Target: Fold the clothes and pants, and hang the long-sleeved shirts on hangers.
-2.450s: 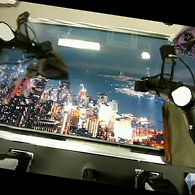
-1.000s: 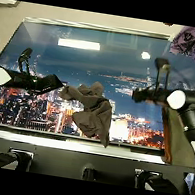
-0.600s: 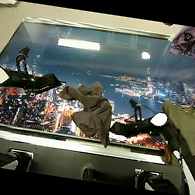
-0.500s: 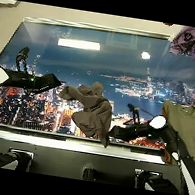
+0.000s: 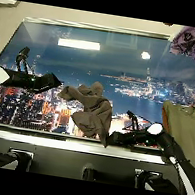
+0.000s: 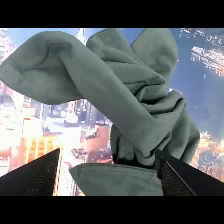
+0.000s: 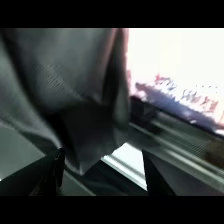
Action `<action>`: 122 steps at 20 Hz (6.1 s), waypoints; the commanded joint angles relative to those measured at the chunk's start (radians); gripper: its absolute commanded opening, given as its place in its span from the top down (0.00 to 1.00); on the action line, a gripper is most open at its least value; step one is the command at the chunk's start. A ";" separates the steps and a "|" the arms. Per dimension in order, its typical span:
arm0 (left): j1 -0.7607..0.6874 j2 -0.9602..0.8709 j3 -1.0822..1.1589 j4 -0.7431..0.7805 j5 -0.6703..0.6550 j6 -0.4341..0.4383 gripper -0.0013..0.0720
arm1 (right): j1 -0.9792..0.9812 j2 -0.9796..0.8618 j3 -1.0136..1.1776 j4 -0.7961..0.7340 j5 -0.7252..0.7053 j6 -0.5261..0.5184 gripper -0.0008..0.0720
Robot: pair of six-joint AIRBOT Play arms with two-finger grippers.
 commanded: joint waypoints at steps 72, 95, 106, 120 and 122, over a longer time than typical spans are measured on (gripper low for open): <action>0.268 0.053 1.020 0.384 -0.125 0.166 0.96 | 0.000 0.241 1.519 -0.887 0.050 0.341 0.94; 0.264 -0.763 0.736 0.419 -0.044 0.163 0.96 | 0.000 -0.843 1.519 -0.646 -0.034 0.687 0.94; 0.308 -0.833 0.815 0.190 -0.032 0.062 0.01 | -0.060 -0.849 1.529 -0.557 -0.005 0.557 0.38; 0.617 -0.320 0.404 0.235 -0.324 0.107 0.01 | -0.559 -0.600 0.904 -0.200 0.364 -0.014 0.30; 0.617 -0.323 0.404 0.244 -0.325 0.107 0.01 | -0.552 -0.600 0.855 -0.177 0.291 -0.052 0.29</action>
